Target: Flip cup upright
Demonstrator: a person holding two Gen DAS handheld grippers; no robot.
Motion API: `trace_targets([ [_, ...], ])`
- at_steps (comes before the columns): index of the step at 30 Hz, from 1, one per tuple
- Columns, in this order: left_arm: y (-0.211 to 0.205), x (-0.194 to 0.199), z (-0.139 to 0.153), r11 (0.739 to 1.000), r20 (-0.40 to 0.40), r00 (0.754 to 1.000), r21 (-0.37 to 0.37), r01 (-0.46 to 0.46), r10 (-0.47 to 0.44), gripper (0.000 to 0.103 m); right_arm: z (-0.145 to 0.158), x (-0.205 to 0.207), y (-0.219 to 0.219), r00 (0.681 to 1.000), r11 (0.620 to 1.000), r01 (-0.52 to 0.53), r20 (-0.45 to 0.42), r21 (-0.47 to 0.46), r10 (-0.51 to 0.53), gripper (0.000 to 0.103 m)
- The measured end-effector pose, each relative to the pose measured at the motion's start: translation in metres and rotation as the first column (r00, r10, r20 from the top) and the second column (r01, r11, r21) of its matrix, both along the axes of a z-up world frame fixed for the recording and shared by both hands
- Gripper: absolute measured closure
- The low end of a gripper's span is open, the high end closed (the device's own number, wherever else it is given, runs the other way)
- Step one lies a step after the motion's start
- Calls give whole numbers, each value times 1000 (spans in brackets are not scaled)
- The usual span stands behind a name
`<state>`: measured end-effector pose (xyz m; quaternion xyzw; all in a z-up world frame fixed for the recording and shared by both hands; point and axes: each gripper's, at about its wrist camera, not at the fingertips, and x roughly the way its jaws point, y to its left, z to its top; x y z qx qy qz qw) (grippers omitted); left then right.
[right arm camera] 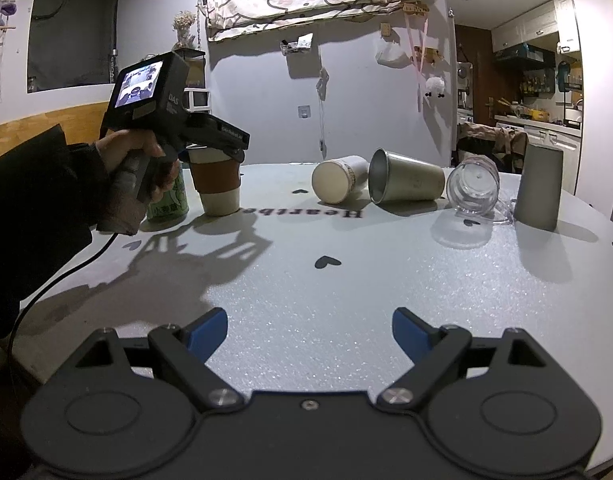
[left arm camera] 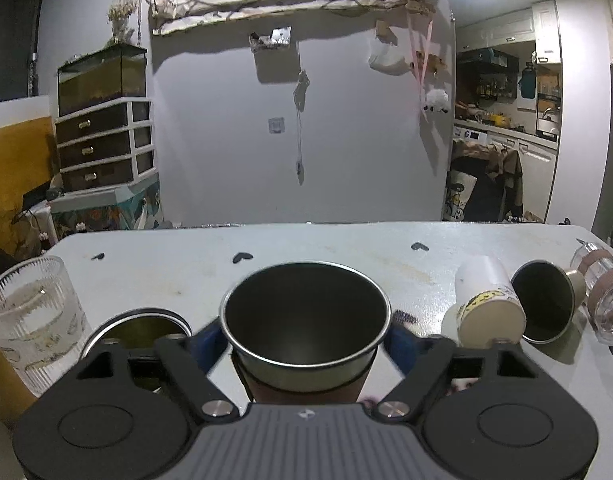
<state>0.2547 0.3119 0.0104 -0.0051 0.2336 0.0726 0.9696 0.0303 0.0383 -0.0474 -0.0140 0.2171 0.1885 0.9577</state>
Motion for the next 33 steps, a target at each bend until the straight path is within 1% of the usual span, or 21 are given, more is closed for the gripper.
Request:
trace_targets([
  [1, 0, -2, 2, 1000, 12, 1000, 3, 0, 0, 3, 0, 0, 0, 1000, 1000, 0, 0, 0, 0, 13],
  [2, 0, -5, 5, 1000, 25, 1000, 4, 2, -2, 3, 0, 0, 0, 1000, 1000, -1, 0, 0, 1, 13],
  [7, 2, -28, 19, 999, 45, 998, -23, 38, -37, 2, 1, -1, 2, 1000, 1000, -5, 8, -5, 5, 13],
  [11, 3, -68, 24, 997, 84, 994, -29, 70, -68, 0, 5, -3, 3, 1000, 1000, -7, 30, 5, 6, 13],
  [13, 3, -92, 22, 998, 120, 992, -28, 52, -48, 0, 7, -4, 3, 999, 1000, -5, 38, 17, 5, 13],
  [16, 0, -125, 16, 998, 144, 987, -6, 67, -65, 0, 11, -6, 6, 998, 1000, -5, 61, 26, 3, 13],
  [21, -2, -171, 8, 997, 145, 986, -15, 82, -79, 0, 17, -9, 14, 996, 999, -11, 94, 34, 8, 13],
  [24, -7, -195, 5, 997, 109, 991, -1, 77, -76, 0, 19, -11, 19, 993, 1000, -2, 117, 30, -2, 13],
  [27, -8, -217, 1, 996, 108, 990, -4, 93, -92, 0, 19, -12, 22, 991, 1000, 14, 133, 25, -17, 13],
  [30, -6, -235, -4, 997, 116, 990, -1, 79, -78, 0, 20, -11, 23, 991, 1000, 15, 135, 24, -19, 11],
  [33, -4, -249, -8, 999, 127, 991, -1, 42, -42, 0, 22, -13, 23, 989, 1000, 25, 147, 17, -28, 7],
])
